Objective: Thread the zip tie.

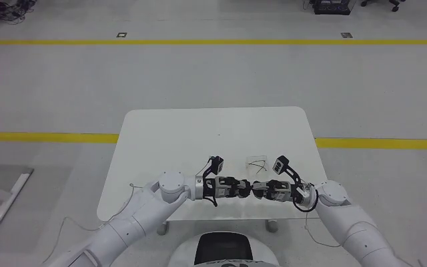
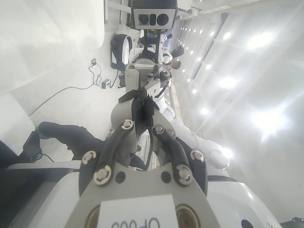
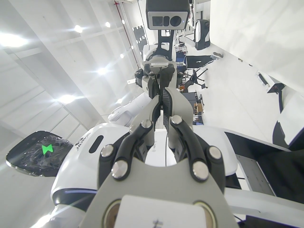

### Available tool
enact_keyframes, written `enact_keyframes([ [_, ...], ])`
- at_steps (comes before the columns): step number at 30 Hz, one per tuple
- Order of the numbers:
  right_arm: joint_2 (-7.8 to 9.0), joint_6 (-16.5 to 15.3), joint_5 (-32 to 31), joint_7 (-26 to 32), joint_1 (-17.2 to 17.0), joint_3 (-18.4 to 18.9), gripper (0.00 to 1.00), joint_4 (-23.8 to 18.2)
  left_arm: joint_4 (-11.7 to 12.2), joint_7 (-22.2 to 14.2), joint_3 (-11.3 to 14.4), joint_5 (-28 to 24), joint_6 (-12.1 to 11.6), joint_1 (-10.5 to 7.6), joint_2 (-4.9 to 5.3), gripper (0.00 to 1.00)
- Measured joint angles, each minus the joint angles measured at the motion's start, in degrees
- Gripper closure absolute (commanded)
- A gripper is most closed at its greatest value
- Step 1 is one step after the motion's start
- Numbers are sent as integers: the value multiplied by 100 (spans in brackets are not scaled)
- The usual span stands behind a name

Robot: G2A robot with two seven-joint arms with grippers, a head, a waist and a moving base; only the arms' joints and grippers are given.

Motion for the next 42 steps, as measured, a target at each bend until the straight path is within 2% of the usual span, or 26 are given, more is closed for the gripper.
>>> enact_keyframes([
  [7, -12, -10, 13, 24, -2, 6, 100, 10, 10, -4, 0, -11, 3, -1, -4, 100],
  [8, -13, -6, 10, 25, 0, 6, 75, 11, 12, -5, 0, -10, 2, -2, -4, 100],
  [9, -14, -3, 8, 24, 1, 7, 0, 12, 13, -5, 0, -8, 2, -3, -4, 100],
  [14, -20, 16, 24, -25, -4, 28, 0, 16, 25, 26, 1, 95, -49, -14, -1, 100],
  [18, -16, -15, 52, -126, -36, 99, 0, 32, 25, 100, -6, 325, -254, 5, 16, 100],
  [21, -11, -85, 111, -298, -97, 188, 0, 16, 22, 126, -28, 462, -494, 43, 32, 100],
  [26, -16, -199, 247, -637, -197, 312, 0, -48, 94, 12, -32, 761, -1070, 46, 49, 100],
  [33, -16, -195, 245, -626, -194, 309, 0, -47, 100, 7, -28, 768, -1071, 43, 48, 100],
  [35, -16, -195, 245, -627, -194, 309, 0, -47, 118, 125, -21, 870, -1108, 50, 46, 100],
  [36, -16, -195, 245, -627, -194, 309, 0, -47, 139, 206, -21, 940, -1192, 54, 44, 100],
  [40, -16, -195, 245, -627, -194, 310, 0, -47, 353, 234, -145, 1045, -1837, 82, 59, 100],
  [42, -16, -195, 245, -627, -194, 310, 0, -47, 311, 323, -270, 1154, -1824, 135, 76, 100],
])
